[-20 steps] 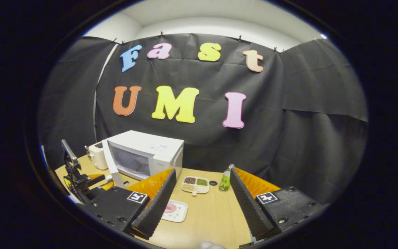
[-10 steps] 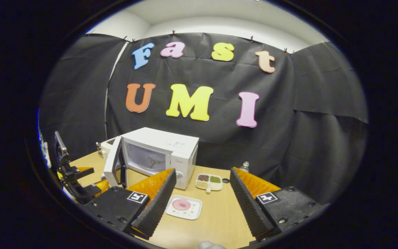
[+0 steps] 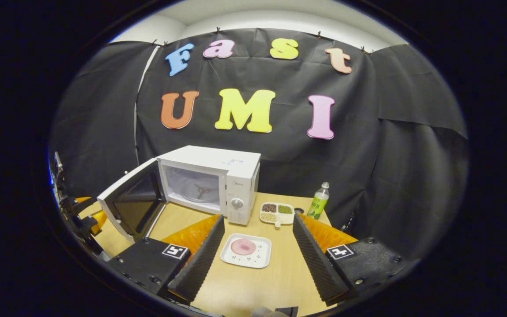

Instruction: Open the microwave oven with the left hand, put the food in, and close the microwave oven.

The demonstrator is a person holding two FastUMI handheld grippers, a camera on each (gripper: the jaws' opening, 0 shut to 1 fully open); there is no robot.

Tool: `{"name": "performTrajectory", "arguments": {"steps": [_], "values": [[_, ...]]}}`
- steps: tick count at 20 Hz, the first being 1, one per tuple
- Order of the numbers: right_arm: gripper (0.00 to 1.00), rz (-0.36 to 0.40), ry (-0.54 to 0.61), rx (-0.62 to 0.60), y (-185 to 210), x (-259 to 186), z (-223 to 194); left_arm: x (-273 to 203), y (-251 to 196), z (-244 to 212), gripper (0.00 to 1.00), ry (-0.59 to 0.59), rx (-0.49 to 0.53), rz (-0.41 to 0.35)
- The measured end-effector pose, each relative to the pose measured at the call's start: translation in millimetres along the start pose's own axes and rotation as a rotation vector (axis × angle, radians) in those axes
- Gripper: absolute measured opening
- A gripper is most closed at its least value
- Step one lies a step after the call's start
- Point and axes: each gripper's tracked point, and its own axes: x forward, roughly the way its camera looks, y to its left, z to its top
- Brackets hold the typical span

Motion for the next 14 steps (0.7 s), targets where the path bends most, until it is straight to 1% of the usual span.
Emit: {"name": "performTrajectory", "arguments": {"steps": [1, 2, 3, 7, 9, 10, 11, 12, 13, 14], "values": [[0.99, 0.0, 0.008, -0.003, -0.6, 7.0, -5.9, -1.5, 11.4, -0.5, 0.95, -0.001, 0.004, 0.02], [0.99, 0.005, 0.029, -0.004, -0.7, 13.3, -14.0, -2.6, 21.9, -0.8, 1.0, -0.002, 0.008, 0.04], [0.99, 0.022, 0.048, 0.005, 1.1, 21.1, -22.2, -5.3, 30.9, -0.7, 0.95, -0.001, 0.011, 0.06], [0.99, 0.046, 0.15, 0.025, -4.8, 62.8, -60.4, -15.0, 50.5, -0.6, 0.95, 0.018, 0.01, 0.112], [0.98, 0.055, 0.211, 0.03, -10.7, 87.7, -82.1, -21.1, 47.4, 5.3, 0.93, 0.019, 0.013, 0.12], [0.95, 0.065, 0.253, 0.043, -14.1, 99.5, -94.1, -23.6, 44.4, 9.3, 0.93, 0.023, 0.018, 0.124], [0.93, 0.079, 0.292, 0.069, -15.8, 110.4, -105.5, -27.7, 41.1, 13.6, 0.95, 0.026, 0.017, 0.127], [0.91, 0.091, 0.325, 0.093, -17.6, 120.6, -116.5, -31.7, 35.2, 21.2, 0.95, 0.022, 0.008, 0.127], [0.83, 0.102, 0.363, 0.107, -19.2, 130.9, -127.8, -37.2, 28.8, 27.7, 0.95, 0.021, -0.005, 0.125], [0.87, 0.111, 0.397, 0.119, -20.8, 140.4, -141.4, -39.8, 21.5, 34.7, 0.95, 0.019, -0.015, 0.124]]}}
